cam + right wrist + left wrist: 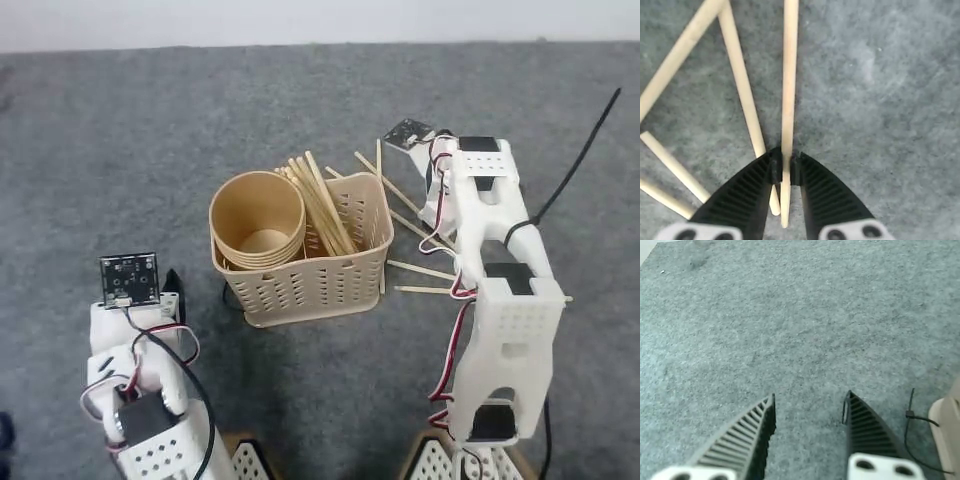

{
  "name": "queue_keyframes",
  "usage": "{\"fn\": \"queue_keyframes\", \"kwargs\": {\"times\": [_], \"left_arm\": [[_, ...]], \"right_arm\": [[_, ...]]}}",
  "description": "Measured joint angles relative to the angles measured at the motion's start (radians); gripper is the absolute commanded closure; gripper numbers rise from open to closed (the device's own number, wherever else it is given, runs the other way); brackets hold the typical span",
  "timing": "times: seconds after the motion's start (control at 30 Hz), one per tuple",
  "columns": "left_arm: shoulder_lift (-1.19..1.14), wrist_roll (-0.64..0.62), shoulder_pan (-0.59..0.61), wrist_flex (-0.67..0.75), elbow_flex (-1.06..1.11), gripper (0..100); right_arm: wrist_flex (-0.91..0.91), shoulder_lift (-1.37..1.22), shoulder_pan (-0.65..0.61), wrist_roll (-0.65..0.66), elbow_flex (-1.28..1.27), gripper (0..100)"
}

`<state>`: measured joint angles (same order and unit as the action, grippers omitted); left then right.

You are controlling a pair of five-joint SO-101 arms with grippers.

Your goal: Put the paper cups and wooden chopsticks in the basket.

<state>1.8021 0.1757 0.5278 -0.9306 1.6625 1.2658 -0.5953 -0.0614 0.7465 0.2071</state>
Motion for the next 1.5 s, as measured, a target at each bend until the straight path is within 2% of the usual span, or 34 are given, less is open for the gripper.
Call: {"fn": "queue_keyframes", "kwargs": {"times": [0.2, 0.43, 0.9, 1.1, 1.33, 1.5], "left_arm": [[0.0, 0.0, 0.0, 0.0, 0.0, 79], [0.0, 0.0, 0.0, 0.0, 0.0, 79], [0.0, 0.0, 0.0, 0.0, 0.0, 79], [0.0, 0.0, 0.0, 0.0, 0.0, 79], [0.0, 0.0, 0.0, 0.0, 0.0, 79], [0.0, 0.0, 0.0, 0.0, 0.0, 79]], "right_arm": [[0.041, 0.02, 0.006, -0.002, 0.115, 99.1], [0.146, 0.21, 0.008, -0.069, 0.276, 99.1], [0.23, 0.671, -0.172, -0.324, 0.296, 99.1], [0.285, 0.839, -0.184, -0.52, 0.304, 99.1], [0.285, 0.971, -0.278, -0.717, 0.301, 99.1], [0.195, 1.106, -0.351, -0.773, 0.163, 99.1]]}}
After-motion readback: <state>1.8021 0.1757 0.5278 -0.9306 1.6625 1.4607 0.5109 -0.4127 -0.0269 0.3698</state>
